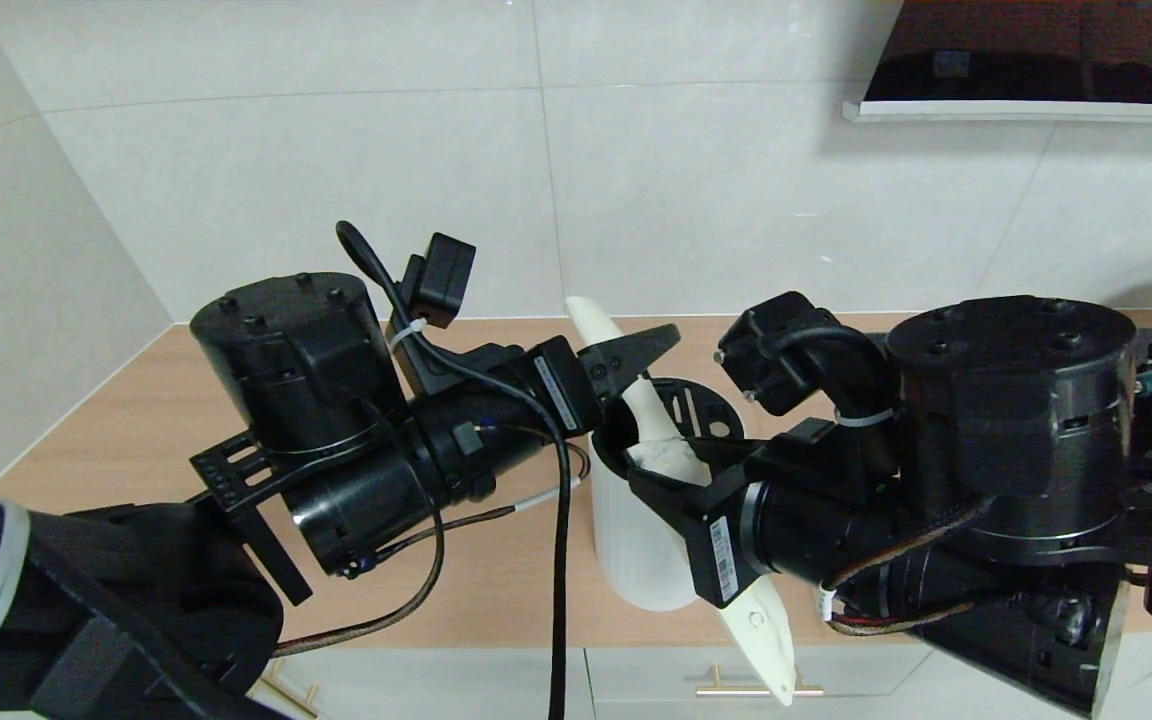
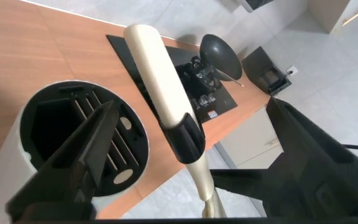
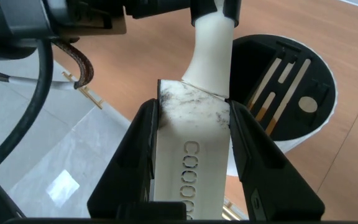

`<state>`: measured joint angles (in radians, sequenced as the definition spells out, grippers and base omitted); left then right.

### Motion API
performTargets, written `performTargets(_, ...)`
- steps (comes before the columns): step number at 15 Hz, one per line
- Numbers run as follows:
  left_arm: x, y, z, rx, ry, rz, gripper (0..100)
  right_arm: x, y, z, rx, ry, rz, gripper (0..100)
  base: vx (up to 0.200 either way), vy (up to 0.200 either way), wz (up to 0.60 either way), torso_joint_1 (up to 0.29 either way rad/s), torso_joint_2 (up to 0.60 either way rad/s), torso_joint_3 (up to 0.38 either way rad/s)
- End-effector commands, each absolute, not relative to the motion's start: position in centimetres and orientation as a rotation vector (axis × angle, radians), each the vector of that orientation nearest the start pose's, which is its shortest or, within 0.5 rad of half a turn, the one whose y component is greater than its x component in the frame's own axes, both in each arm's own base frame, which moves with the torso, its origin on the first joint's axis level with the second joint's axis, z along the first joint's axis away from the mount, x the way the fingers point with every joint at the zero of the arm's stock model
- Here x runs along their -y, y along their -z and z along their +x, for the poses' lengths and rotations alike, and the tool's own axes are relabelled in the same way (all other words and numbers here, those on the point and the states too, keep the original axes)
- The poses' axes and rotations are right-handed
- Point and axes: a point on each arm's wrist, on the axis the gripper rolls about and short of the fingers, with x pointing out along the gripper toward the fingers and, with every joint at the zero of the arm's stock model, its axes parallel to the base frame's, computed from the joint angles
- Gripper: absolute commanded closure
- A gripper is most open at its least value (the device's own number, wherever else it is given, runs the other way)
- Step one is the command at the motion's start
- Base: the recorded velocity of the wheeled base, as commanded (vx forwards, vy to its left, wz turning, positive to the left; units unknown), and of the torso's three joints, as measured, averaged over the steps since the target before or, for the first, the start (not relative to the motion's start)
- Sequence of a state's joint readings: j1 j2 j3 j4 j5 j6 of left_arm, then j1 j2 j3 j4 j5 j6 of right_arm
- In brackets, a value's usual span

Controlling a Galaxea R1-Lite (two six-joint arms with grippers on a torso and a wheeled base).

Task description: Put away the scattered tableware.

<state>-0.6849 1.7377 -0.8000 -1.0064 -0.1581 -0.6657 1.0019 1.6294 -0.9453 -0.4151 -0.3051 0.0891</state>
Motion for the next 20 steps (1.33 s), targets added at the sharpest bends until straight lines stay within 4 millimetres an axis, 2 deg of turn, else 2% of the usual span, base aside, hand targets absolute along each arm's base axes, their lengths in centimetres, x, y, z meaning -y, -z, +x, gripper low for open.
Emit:
performTargets(1,20.3,-20.6,24.2,-0.218,0.839,-0.643,100,-24.8,-22.0,16.6,-0.248,-0.683,-0.082,100,0.000,0.000,0.00,0.000,0.00,0.000)
performTargets(8,20.4,-20.4,24.3,-0.223,0.837,-0.641,100,-24.9,-22.1,16.3,-0.228,-0.695,-0.068,100,0.000,0.000,0.00,0.000,0.00,0.000)
performTargets(9,20.3,-20.6,24.2,-0.219,0.838,-0.642,100,-24.9,-22.0,16.3,-0.230,-0.692,-0.070,0,0.000,0.000,0.00,0.000,0.00,0.000)
performTargets(12,20.3,-20.9,24.1,-0.209,0.842,-0.645,100,-25.0,-22.0,16.2,-0.232,-0.699,-0.062,0,0.000,0.000,0.00,0.000,0.00,0.000)
performTargets(15,19.7,-22.2,23.4,-0.167,0.858,-0.654,100,-24.9,-22.3,16.0,-0.224,-0.699,-0.055,0,0.000,0.000,0.00,0.000,0.00,0.000)
performTargets(16,19.3,-23.1,22.9,-0.140,0.867,-0.660,100,-24.5,-22.7,15.8,-0.214,-0.703,-0.049,0,0.000,0.000,0.00,0.000,0.00,0.000)
performTargets(18,18.1,-26.0,21.8,-0.035,0.893,-0.669,100,-23.2,-24.2,15.0,-0.169,-0.701,-0.019,0,0.000,0.000,0.00,0.000,0.00,0.000)
performTargets(20,16.5,-28.0,22.2,0.082,0.859,-0.610,100,-21.1,-25.9,15.1,-0.116,-0.659,0.021,0,0.000,0.000,0.00,0.000,0.00,0.000)
